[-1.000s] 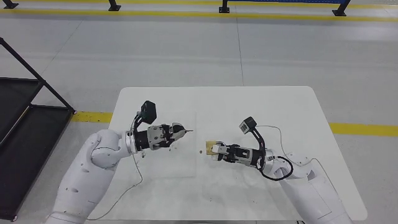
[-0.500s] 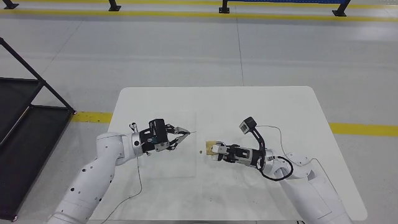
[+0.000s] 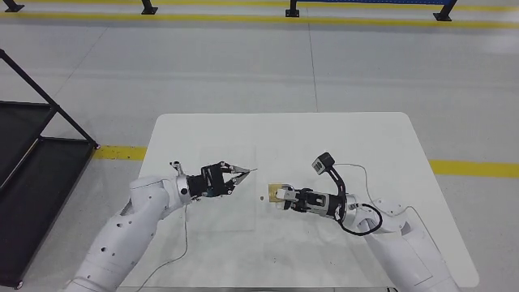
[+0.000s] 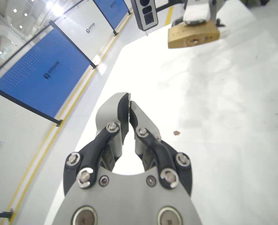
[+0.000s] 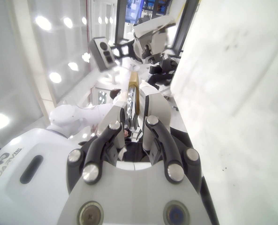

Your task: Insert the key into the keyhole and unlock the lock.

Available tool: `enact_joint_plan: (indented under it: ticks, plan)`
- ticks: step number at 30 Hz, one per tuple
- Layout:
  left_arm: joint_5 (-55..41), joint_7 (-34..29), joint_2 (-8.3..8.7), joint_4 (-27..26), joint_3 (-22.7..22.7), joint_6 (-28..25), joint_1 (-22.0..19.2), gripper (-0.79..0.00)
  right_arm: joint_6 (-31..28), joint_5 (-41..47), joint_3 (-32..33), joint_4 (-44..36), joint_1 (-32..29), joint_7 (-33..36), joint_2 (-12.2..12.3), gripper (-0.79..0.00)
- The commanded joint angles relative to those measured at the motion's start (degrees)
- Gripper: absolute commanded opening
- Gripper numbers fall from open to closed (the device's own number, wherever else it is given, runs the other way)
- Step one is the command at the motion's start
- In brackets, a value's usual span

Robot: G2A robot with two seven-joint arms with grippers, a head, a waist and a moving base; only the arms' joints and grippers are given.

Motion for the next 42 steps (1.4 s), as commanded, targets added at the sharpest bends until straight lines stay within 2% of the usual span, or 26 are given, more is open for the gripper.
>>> enact_joint_plan:
  ticks: [1,10,14,16,31,38,42]
  plan:
    - [7.93,2.08,0.27,1.16,0.46,8.99,0.6,-0.785,0.0,0.0,0.0,0.0,0.0,0.0,0.0,-0.785]
    - [33.05,8.87,1.15,1.6,2.75,41.27,2.71,-0.785,0.0,0.0,0.0,0.0,0.0,0.0,0.0,-0.785]
    - [35.7,12.26,1.43,1.89,2.61,48.1,3.42,-0.785,0.0,0.0,0.0,0.0,0.0,0.0,0.0,-0.785]
    - [35.65,12.77,1.49,1.86,2.61,49.51,3.81,-0.785,0.0,0.0,0.0,0.0,0.0,0.0,0.0,-0.785]
    - [35.51,12.37,1.55,1.57,2.94,48.25,3.93,-0.785,0.0,0.0,0.0,0.0,0.0,0.0,0.0,-0.785]
    - [38.53,19.26,2.56,1.33,0.15,54.24,3.96,-0.785,0.0,0.0,0.0,0.0,0.0,0.0,0.0,-0.785]
    - [38.82,25.6,3.12,2.02,-0.69,57.56,3.8,-0.785,0.0,0.0,0.0,0.0,0.0,0.0,0.0,-0.785]
